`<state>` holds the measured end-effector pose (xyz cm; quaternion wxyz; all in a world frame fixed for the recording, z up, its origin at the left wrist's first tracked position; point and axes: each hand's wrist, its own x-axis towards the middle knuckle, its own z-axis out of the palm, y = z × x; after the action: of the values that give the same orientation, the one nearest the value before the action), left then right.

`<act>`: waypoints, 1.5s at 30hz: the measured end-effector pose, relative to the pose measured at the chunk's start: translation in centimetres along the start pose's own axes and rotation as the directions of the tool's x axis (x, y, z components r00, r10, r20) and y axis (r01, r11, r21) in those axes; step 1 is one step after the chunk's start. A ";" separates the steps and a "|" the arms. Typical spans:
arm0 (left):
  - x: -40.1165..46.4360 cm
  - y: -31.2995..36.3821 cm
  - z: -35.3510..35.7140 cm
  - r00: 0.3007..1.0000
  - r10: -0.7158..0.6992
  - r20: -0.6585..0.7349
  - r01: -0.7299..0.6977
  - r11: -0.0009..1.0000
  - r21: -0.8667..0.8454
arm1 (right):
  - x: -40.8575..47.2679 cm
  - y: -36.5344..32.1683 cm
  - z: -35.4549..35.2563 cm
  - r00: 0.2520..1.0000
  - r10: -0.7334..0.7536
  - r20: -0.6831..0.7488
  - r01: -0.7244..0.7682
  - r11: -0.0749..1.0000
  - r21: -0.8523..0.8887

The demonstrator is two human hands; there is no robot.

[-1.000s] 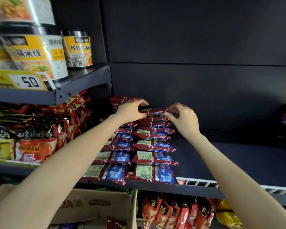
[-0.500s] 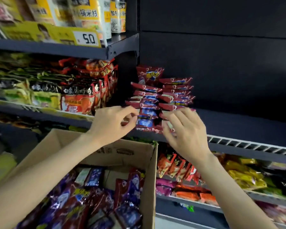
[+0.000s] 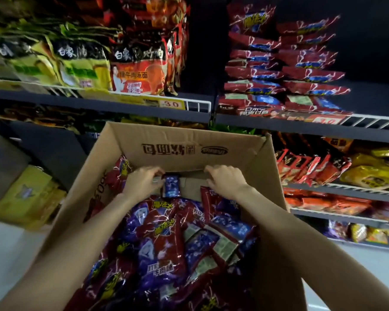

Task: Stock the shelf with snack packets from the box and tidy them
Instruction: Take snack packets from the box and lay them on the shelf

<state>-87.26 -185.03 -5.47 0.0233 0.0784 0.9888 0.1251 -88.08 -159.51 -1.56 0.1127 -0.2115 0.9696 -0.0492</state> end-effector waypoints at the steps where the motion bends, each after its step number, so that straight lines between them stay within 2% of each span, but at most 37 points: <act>1: 0.1 -0.6 1.2 1.000 -0.006 0.011 0.006 1.000 -0.011 | 0.4 -0.4 1.2 0.998 0.054 -0.025 -0.053 0.998 0.023; 3: 0.6 -1.4 3.3 0.999 0.012 0.046 -0.012 1.000 0.008 | 0.9 -0.7 4.0 0.983 0.175 -0.051 -0.172 0.984 0.052; 6: 1.8 -2.4 6.1 0.980 0.072 0.186 -0.081 0.996 0.042 | 0.4 -0.2 7.8 0.924 0.364 0.118 -0.369 0.929 0.032; 9: 2.6 -2.6 8.2 0.948 0.080 0.308 -0.102 0.993 0.055 | -0.4 0.4 10.1 0.863 0.459 0.213 -0.460 0.887 -0.050; 14: 2.7 -2.6 9.5 0.963 0.155 0.221 -0.167 0.985 0.038 | 0.3 -0.1 11.1 0.848 0.503 0.169 -0.491 0.864 -0.111; 21: 1.9 -2.9 8.5 0.966 0.223 0.132 -0.218 0.975 -0.054 | -0.2 -1.2 9.3 0.892 0.428 0.146 -0.393 0.893 -0.217; 26: 2.4 -2.1 6.1 0.970 0.241 -0.017 -0.242 0.969 -0.050 | -0.6 -1.9 6.9 0.937 0.350 0.012 -0.338 0.912 -0.231; 34: 2.7 -0.6 -0.1 0.920 0.287 -0.265 -0.311 0.949 -0.051 | -2.5 -2.5 0.3 0.901 0.317 -0.297 -0.341 0.939 -0.033; 36: 2.5 -0.3 -2.0 0.902 0.276 -0.333 -0.315 0.947 -0.068 | -3.4 -2.2 -1.2 0.882 0.341 -0.325 -0.308 0.940 0.148; 38: 2.2 0.2 -3.7 0.891 0.236 -0.386 -0.305 0.944 -0.126 | -4.8 -2.1 -2.2 0.897 0.341 -0.281 -0.216 0.894 0.394; 41: 1.7 1.0 -5.9 0.924 0.110 -0.367 -0.221 0.935 -0.277 | -6.8 -2.0 -3.5 0.933 0.282 -0.224 -0.113 0.819 0.562; 45: 0.6 2.1 -8.4 0.957 0.023 -0.289 -0.162 0.869 -0.468 | -9.0 -2.0 -5.4 0.970 0.238 -0.042 -0.111 0.594 0.797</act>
<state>-88.07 -184.96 3.16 -0.1006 0.0998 0.9140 0.3802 -80.60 -157.30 5.74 0.1284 -0.0400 0.8701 -0.4743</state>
